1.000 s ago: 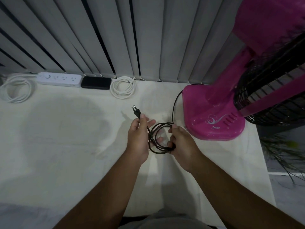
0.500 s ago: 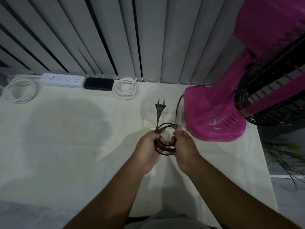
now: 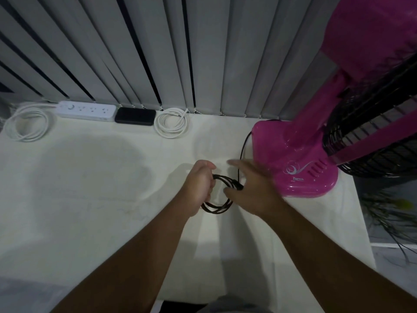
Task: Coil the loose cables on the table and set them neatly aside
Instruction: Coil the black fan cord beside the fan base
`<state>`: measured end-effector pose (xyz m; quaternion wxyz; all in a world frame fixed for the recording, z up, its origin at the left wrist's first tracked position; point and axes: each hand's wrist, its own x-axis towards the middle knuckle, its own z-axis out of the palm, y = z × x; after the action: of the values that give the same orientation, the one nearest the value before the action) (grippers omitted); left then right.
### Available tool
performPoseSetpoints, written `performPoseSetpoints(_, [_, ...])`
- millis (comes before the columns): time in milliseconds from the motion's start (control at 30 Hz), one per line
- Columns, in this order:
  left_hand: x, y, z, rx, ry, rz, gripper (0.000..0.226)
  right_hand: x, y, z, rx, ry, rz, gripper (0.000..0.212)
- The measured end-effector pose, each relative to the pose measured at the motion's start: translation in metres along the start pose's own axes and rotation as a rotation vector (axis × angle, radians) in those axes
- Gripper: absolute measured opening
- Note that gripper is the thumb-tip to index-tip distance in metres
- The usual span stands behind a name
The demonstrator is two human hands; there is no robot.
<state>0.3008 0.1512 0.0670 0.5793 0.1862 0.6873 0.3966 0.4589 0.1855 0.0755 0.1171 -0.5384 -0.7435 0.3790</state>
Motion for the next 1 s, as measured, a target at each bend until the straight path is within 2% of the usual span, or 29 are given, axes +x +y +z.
performPoseSetpoints(67, [0.003, 0.006, 0.003, 0.057, -0.047, 0.033, 0.034, 0.009, -0.003, -0.003, 0.084, -0.247, 0.056, 0.047])
performPoseSetpoints(133, [0.006, 0.010, 0.006, 0.051, -0.065, 0.074, 0.032, 0.017, -0.003, 0.000, 0.181, -0.308, 0.099, 0.009])
performPoseSetpoints(233, [0.010, 0.009, 0.007, 0.039, -0.098, 0.099, 0.040, 0.021, 0.003, 0.009, 0.325, -0.181, 0.193, 0.018])
performPoseSetpoints(333, [0.010, -0.002, 0.004, 0.004, -0.151, 0.041, 0.031, 0.017, 0.010, 0.022, 0.653, -0.034, 0.367, 0.019])
performPoseSetpoints(400, [0.008, -0.014, 0.004, -0.127, -0.209, 0.013, 0.020, 0.014, 0.013, 0.028, 0.786, 0.044, 0.471, 0.017])
performPoseSetpoints(533, [0.011, -0.022, 0.013, -0.320, -0.137, -0.039, 0.022, 0.008, 0.016, 0.043, 0.739, 0.044, 0.533, 0.017])
performPoseSetpoints(700, [0.025, -0.008, 0.028, -0.353, 0.042, 0.008, 0.025, 0.011, 0.018, 0.046, 0.674, 0.077, 0.594, 0.011])
performPoseSetpoints(767, [0.030, -0.001, 0.032, -0.322, 0.060, 0.007, 0.027, 0.016, 0.018, 0.046, 0.698, 0.097, 0.674, 0.022])
performPoseSetpoints(833, [0.035, 0.005, 0.034, -0.269, 0.052, -0.014, 0.029, 0.022, 0.018, 0.042, 0.768, 0.117, 0.734, 0.043])
performPoseSetpoints(933, [0.042, 0.012, 0.032, -0.234, 0.022, -0.057, 0.030, 0.028, 0.020, 0.034, 0.770, 0.093, 0.696, 0.067])
performPoseSetpoints(1000, [0.046, 0.015, 0.027, -0.229, -0.004, -0.059, 0.029, 0.031, 0.021, 0.030, 0.723, 0.045, 0.634, 0.069])
